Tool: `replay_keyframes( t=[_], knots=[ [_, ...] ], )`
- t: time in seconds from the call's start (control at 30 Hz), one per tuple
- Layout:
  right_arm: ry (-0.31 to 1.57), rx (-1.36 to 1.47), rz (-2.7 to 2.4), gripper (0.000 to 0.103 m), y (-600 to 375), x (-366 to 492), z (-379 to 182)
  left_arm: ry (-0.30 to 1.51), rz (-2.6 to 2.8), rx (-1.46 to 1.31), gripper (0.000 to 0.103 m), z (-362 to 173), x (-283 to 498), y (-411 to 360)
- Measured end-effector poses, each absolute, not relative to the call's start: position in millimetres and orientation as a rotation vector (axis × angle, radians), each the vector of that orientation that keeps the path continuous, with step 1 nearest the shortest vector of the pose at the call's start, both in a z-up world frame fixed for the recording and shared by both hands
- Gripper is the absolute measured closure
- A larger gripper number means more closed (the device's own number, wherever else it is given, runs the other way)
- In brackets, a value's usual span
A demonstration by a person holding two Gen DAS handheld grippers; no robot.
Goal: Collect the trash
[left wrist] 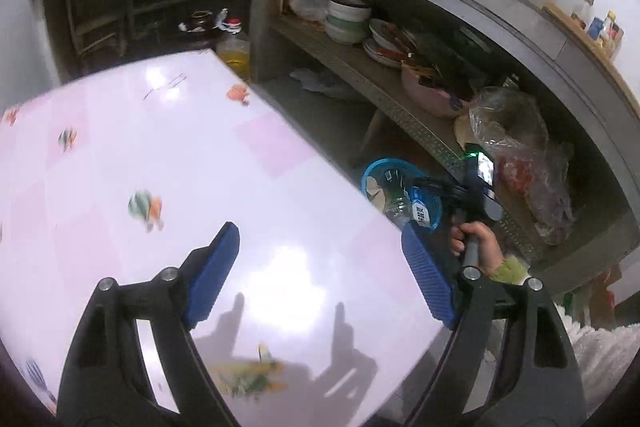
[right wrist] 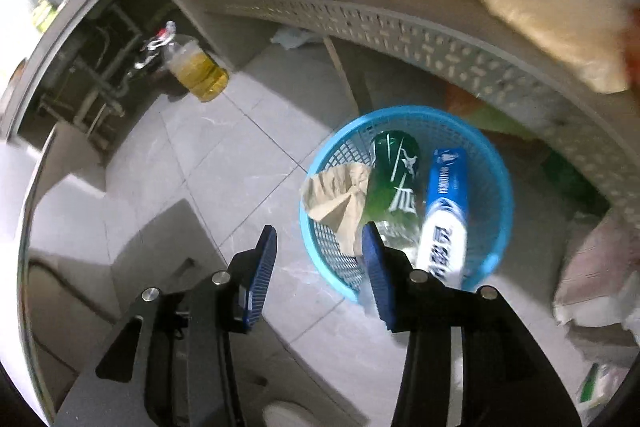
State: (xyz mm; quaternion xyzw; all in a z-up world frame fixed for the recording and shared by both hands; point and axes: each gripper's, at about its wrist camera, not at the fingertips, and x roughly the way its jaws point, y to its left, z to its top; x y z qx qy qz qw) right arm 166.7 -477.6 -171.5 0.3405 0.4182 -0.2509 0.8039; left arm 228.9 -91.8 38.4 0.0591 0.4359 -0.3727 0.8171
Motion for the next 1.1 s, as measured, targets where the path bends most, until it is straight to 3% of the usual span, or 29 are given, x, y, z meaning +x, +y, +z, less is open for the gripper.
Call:
replay_keyframes(
  t=[0.17, 0.27, 0.43, 0.6, 0.93, 1.1],
  knots=[
    [0.839, 0.632, -0.51, 0.056, -430, 118, -114, 0.853, -0.783, 0.056, 0.018, 37, 193, -65],
    [0.785, 0.558, -0.488, 0.045, -390, 83, -68, 0.805, -0.761, 0.038, 0.012, 35, 170, -59],
    [0.696, 0.46, -0.455, 0.019, -332, 30, -3, 0.785, -0.76, -0.021, 0.011, 31, 139, -43],
    [0.67, 0.356, -0.45, 0.008, -280, -6, 35, 0.779, -0.709, -0.037, 0.008, 27, 114, -33],
    [0.687, 0.203, -0.582, 0.006, -215, -48, 54, 0.696, -0.476, 0.15, 0.008, 24, 63, -53],
    [0.638, 0.09, -0.598, 0.006, -186, -64, 53, 0.745, -0.391, 0.238, 0.008, 13, 41, -60]
  ],
)
